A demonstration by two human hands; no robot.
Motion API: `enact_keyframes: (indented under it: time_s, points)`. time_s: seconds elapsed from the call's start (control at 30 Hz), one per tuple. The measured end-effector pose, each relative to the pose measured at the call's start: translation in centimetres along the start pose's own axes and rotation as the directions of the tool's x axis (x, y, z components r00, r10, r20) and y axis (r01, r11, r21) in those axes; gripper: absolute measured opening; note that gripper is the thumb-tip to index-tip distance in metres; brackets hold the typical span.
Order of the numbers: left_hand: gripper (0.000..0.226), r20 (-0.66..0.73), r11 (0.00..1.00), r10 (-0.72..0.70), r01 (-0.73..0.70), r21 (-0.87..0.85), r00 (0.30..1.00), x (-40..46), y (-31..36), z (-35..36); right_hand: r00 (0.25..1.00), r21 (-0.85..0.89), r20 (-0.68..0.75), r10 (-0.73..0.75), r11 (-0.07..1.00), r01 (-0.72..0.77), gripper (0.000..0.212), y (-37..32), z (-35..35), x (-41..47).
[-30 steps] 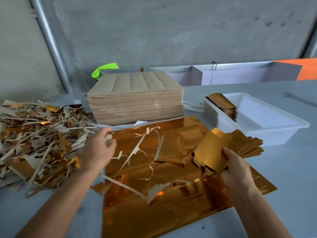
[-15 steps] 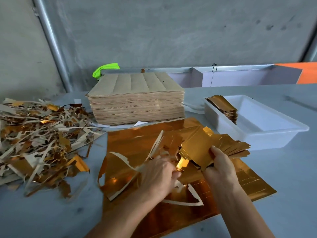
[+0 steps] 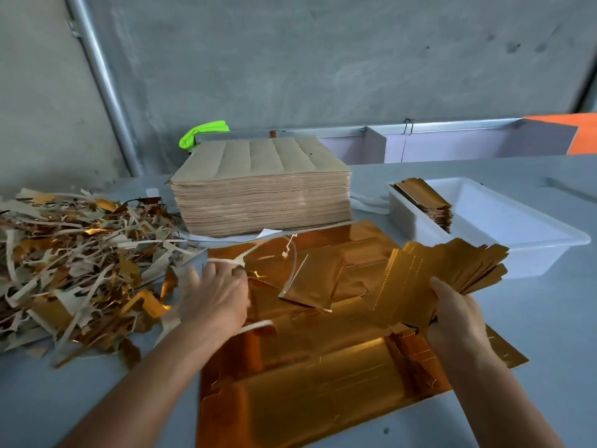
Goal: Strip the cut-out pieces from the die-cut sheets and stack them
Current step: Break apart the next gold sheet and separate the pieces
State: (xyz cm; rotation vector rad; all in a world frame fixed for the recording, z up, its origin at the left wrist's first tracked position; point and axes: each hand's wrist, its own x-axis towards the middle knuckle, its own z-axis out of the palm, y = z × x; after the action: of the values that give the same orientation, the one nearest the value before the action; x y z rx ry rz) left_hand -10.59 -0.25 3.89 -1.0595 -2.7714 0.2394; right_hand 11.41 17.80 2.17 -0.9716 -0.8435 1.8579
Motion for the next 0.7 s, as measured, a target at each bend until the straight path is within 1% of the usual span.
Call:
enact_keyframes:
  time_s: [0.03, 0.1, 0.13, 0.17, 0.2, 0.23, 0.27, 0.3, 0.33, 0.37, 0.4, 0.43, 0.47, 0.5, 0.53, 0.6, 0.63, 0.7]
  points:
    - [0.049, 0.087, 0.999, -0.015, 0.011, 0.037, 0.996, -0.1, 0.1, -0.4, 1.000, 0.002, 0.003, 0.015, 1.000, -0.015, 0.052, 0.3, 0.3, -0.2]
    - [0.063, 0.235, 0.993, -0.098, 0.078, 0.091, 0.967, -0.2, 0.5, -1.4, 1.000, -0.002, 0.007, 0.030, 1.000, -0.030, 0.050, 0.8, 0.7, -0.3]
    - [0.066, 0.261, 0.986, -0.141, 0.112, 0.123, 0.955, -0.3, 0.9, -1.9, 0.999, -0.004, 0.013, 0.034, 0.999, -0.034, 0.050, 0.9, 0.8, -0.2]
    - [0.066, 0.235, 0.982, -0.156, 0.125, 0.141, 0.959, -0.5, 1.4, -2.4, 0.999, -0.007, 0.019, 0.037, 0.999, -0.037, 0.050, 1.0, 0.9, -0.2]
    - [0.064, 0.158, 0.984, -0.133, 0.111, 0.140, 0.978, -0.8, 2.2, -2.9, 0.999, -0.011, 0.028, 0.040, 0.999, -0.039, 0.049, 1.1, 1.0, -0.2]
    - [0.062, 0.041, 0.989, -0.076, 0.070, 0.130, 0.996, -1.1, 3.0, -3.3, 0.998, -0.017, 0.034, 0.045, 0.999, -0.044, 0.048, 1.2, 1.1, -0.3]
    - [0.059, -0.098, 0.994, 0.007, 0.004, 0.111, 0.995, -1.3, 4.0, -3.5, 0.998, -0.023, 0.041, 0.055, 0.998, -0.054, 0.047, 1.2, 1.3, -0.3]
    - [0.055, -0.230, 0.994, 0.105, -0.094, 0.060, 0.967, -1.4, 5.0, -3.3, 0.997, -0.028, 0.042, 0.060, 0.998, -0.059, 0.046, 1.2, 1.4, -0.3]
    - [0.051, -0.312, 0.977, 0.199, -0.214, -0.016, 0.929, -1.5, 6.1, -3.1, 0.997, -0.034, 0.040, 0.066, 0.997, -0.064, 0.043, 1.3, 1.6, -0.4]
    - [0.050, -0.324, 0.942, 0.265, -0.316, -0.114, 0.908, -1.5, 7.1, -2.6, 0.997, -0.044, 0.043, 0.068, 0.997, -0.066, 0.040, 1.4, 1.8, -0.6]
    - [0.053, -0.272, 0.907, 0.297, -0.359, -0.220, 0.915, -1.3, 8.0, -1.9, 0.997, -0.057, 0.050, 0.067, 0.996, -0.064, 0.032, 1.4, 2.0, -0.7]
    - [0.060, -0.174, 0.892, 0.309, -0.348, -0.288, 0.935, -1.0, 8.9, -1.2, 0.996, -0.072, 0.055, 0.066, 0.995, -0.062, 0.021, 1.6, 2.1, -0.9]
    - [0.064, -0.076, 0.899, 0.312, -0.320, -0.298, 0.947, -0.7, 9.5, -0.4, 0.996, -0.082, 0.057, 0.068, 0.995, -0.064, 0.010, 1.7, 2.2, -0.9]
    - [0.065, -0.024, 0.914, 0.309, -0.303, -0.268, 0.951, -0.5, 9.9, 0.3, 0.996, -0.094, 0.063, 0.067, 0.994, -0.061, 0.003, 1.8, 2.3, -1.0]
    - [0.061, -0.016, 0.925, 0.307, -0.302, -0.229, 0.952, -0.2, 10.1, 1.0, 0.996, -0.115, 0.069, 0.063, 0.992, -0.055, 0.002, 1.9, 2.2, -1.0]
    - [0.049, -0.061, 0.926, 0.303, -0.309, -0.216, 0.951, 0.3, 9.9, 2.0, 0.995, -0.152, 0.078, 0.058, 0.987, -0.045, 0.005, 2.0, 2.2, -0.8]
    - [0.044, -0.100, 0.920, 0.309, -0.324, -0.219, 0.946, 0.4, 9.6, 2.4, 0.994, -0.164, 0.088, 0.057, 0.986, -0.042, 0.008, 2.0, 2.2, -0.8]
    - [0.033, -0.192, 0.899, 0.364, -0.397, -0.184, 0.912, 0.4, 9.0, 2.8, 0.992, -0.193, 0.107, 0.060, 0.980, -0.039, 0.010, 2.2, 2.3, -0.9]
